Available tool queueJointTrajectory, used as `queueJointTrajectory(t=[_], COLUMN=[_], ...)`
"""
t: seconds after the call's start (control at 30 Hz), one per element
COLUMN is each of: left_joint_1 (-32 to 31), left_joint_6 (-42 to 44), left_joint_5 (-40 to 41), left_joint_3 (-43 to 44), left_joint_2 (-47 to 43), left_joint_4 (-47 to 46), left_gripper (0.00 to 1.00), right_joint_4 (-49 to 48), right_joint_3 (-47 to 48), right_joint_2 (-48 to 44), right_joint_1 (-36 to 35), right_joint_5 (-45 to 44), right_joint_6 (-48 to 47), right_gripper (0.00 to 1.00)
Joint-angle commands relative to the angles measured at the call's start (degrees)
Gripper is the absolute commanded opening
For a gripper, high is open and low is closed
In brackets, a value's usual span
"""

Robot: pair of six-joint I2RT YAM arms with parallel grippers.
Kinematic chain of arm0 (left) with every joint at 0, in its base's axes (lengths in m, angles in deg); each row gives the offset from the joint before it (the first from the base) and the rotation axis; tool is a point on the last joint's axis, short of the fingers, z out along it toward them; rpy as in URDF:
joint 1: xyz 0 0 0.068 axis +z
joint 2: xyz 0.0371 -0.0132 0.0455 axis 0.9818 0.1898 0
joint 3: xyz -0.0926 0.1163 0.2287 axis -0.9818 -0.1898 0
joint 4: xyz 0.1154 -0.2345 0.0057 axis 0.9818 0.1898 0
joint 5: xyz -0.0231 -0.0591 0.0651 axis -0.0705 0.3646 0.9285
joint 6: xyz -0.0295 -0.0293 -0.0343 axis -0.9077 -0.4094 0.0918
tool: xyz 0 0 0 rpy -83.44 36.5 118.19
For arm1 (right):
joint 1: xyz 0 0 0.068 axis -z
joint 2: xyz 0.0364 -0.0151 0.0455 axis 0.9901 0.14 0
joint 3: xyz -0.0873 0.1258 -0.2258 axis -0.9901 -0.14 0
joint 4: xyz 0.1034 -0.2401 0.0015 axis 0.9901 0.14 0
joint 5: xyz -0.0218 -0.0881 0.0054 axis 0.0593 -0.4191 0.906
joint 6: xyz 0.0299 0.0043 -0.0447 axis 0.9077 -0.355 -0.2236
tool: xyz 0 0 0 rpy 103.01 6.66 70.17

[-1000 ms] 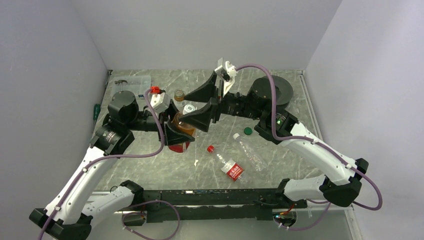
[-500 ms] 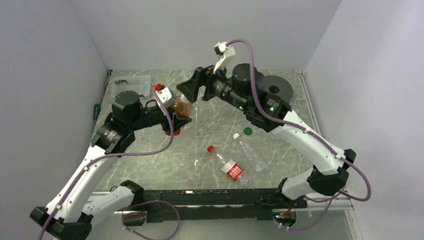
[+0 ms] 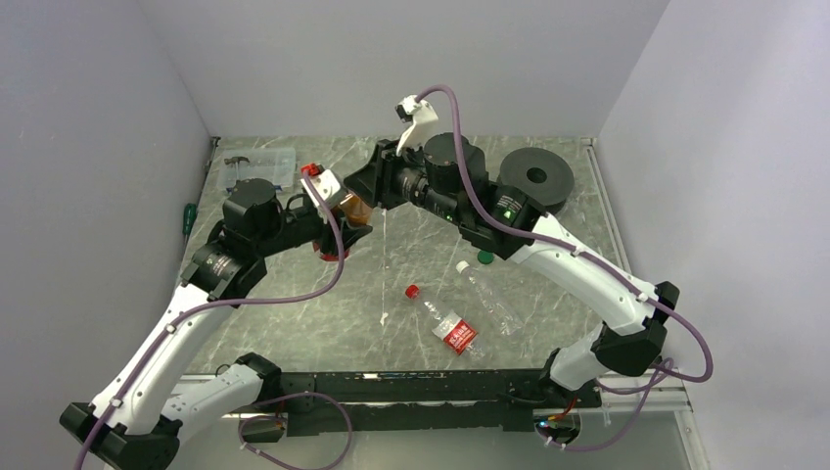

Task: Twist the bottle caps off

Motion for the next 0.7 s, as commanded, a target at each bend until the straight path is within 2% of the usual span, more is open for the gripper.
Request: queueJointTrajectory(t=[0.0,0.13,0.2,0.3,0.37,0.47,0.53,0.67], left_joint_1=[-0.1,-0.1,-0.1,-0.1,-0.1,-0.1,-0.1,-0.1], left_joint_6=[-0.2,-0.6,-1.4,-3.2,-4.0,-7.0,-8.5,-8.7], left_joint_5=[-0.3,-2.0,-5.1,-13.9,-22.4,-33.8,-38.1,-39.7], left_joint_3=[0.1,0.3,0.5,0.8,1.0,0.9,1.0,1.7], left_joint_2=[-0.7,-0.6,-0.6,-0.4,-0.2,0.2,0.3,1.0], left_joint_4=[-1.7,-1.5,-1.4,-0.6,0.0,-0.3,-0.5,1.1], left_gripper=[0.0,0.0,0.0,0.0,0.0,0.0,0.0,0.0], right_joint_4=[-2.2,-2.8,-6.4,-14.9,-20.6,-25.4,-25.8,-27.0], right_joint_3=[1.4,0.9,-1.0,-7.2,-11.0,-13.5,-13.5,-14.2], right_joint_2=[-1.2,-1.7,-3.4,-7.9,-11.1,-14.5,-15.4,-15.6], right_joint_1=[0.5,0.5,0.5,0.6,1.1,2.0,3.3,5.0], right_joint_5=[-2.2,-0.7,1.9,10.2,18.9,28.0,32.1,37.4], right_joint_6=[0.7,0.0,-2.0,-8.2,-11.5,-13.3,-13.1,-11.5], right_gripper=[0.23,0.12,0.1,0.09,0.09,0.08,0.07,0.07])
